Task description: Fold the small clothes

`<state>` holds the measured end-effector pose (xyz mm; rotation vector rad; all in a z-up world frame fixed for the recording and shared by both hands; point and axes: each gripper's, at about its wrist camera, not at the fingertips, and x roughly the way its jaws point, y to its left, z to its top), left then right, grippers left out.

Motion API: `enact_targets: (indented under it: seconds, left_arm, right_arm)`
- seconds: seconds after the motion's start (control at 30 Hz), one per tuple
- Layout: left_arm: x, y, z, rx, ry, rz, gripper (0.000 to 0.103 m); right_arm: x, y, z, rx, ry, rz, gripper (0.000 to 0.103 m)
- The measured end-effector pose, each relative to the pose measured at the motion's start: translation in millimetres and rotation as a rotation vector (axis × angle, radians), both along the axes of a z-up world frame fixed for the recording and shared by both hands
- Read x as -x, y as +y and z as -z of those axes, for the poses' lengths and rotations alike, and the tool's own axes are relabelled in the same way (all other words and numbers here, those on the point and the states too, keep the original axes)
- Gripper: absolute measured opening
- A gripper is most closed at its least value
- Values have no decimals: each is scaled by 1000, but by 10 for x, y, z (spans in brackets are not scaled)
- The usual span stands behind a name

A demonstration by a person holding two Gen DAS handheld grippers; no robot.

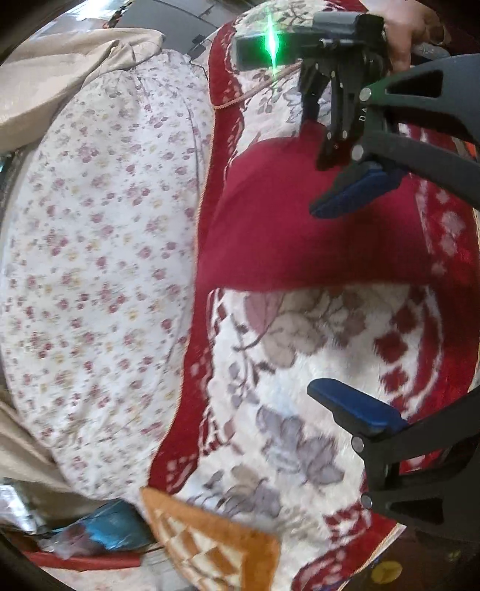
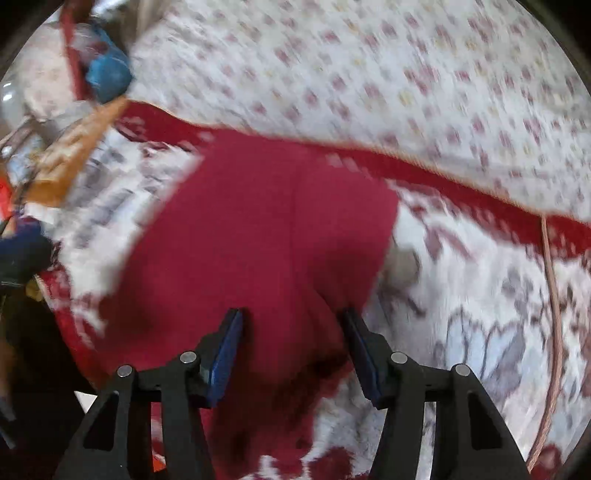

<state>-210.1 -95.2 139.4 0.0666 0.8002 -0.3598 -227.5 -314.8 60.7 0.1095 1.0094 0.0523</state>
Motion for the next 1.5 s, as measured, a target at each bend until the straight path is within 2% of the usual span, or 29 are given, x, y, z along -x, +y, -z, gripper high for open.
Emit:
enact_targets:
  seconds: [0.13,0.23,0.3,0.4,0.57,0.63,0.9,0.97,1.5]
  left_arm:
    - [50,43,-91,-9,-37,-14,88]
    - [84,32,-146,-20,-74,-24,88]
    - [110,8,-184,-23,-91,-29,88]
    - [128,-29,-229,-6,-101,-27,88]
    - [189,-122,-298,-4,-130,-12,88]
    - [212,-151,-322,-6,-138,-6,92]
    - [256,-144,-410,10,-171,-25,96]
    - [254,-126,-416,22,-173,-31,103]
    - [216,-105,-380,8,-159,-33,103]
  right_arm:
    - [138,-108,-127,-87,-33,32,64]
    - [293,-57,-332,-57,-86,52,67]
    - [424,-33,-518,-42,-142,67,78]
    - [607,28,-775,-16,-214,101,85]
    - [772,198,-995,59,-268,123,92]
    - [799,209,-1047,62,-275,127,93]
    - [860,178,-1126,37,-297,166,96]
    - [861,157,-1118,29,-293,175,96]
    - [808,144,-1020,17,-257,177,96]
